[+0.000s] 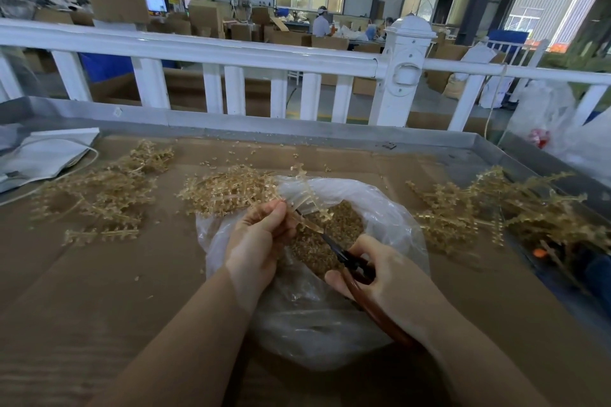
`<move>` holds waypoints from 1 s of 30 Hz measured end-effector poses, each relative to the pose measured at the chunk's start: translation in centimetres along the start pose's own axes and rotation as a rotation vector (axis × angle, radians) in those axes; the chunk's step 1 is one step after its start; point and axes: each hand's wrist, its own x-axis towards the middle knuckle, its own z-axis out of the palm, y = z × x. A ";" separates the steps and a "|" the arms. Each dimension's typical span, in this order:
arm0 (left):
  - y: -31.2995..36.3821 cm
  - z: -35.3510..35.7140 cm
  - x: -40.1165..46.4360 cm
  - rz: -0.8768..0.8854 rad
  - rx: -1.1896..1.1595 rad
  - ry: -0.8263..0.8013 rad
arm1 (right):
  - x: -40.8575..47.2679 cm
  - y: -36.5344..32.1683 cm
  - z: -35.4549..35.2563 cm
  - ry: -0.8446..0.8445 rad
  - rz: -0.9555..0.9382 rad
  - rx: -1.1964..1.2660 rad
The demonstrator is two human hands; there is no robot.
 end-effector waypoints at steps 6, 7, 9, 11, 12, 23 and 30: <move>0.0 0.0 0.1 -0.004 -0.020 -0.004 | -0.2 -0.2 0.1 0.027 -0.021 0.002; -0.1 0.0 0.1 -0.006 -0.016 0.003 | -0.2 -0.2 0.1 0.027 -0.016 0.011; -0.1 0.0 0.2 -0.010 -0.017 0.019 | -0.2 -0.2 0.0 0.032 -0.006 0.030; -0.1 0.1 0.1 -0.015 -0.029 0.029 | -0.2 -0.2 -0.1 0.035 0.000 0.045; -0.1 0.1 0.2 -0.017 -0.033 0.037 | -0.2 -0.2 -0.1 0.034 -0.003 0.048; 0.0 0.6 -0.1 0.021 -0.025 0.096 | 0.0 0.7 -1.0 -0.014 -0.074 0.053; -0.3 0.5 -0.2 0.086 0.029 0.051 | 0.7 0.9 -1.1 -0.036 -0.085 0.046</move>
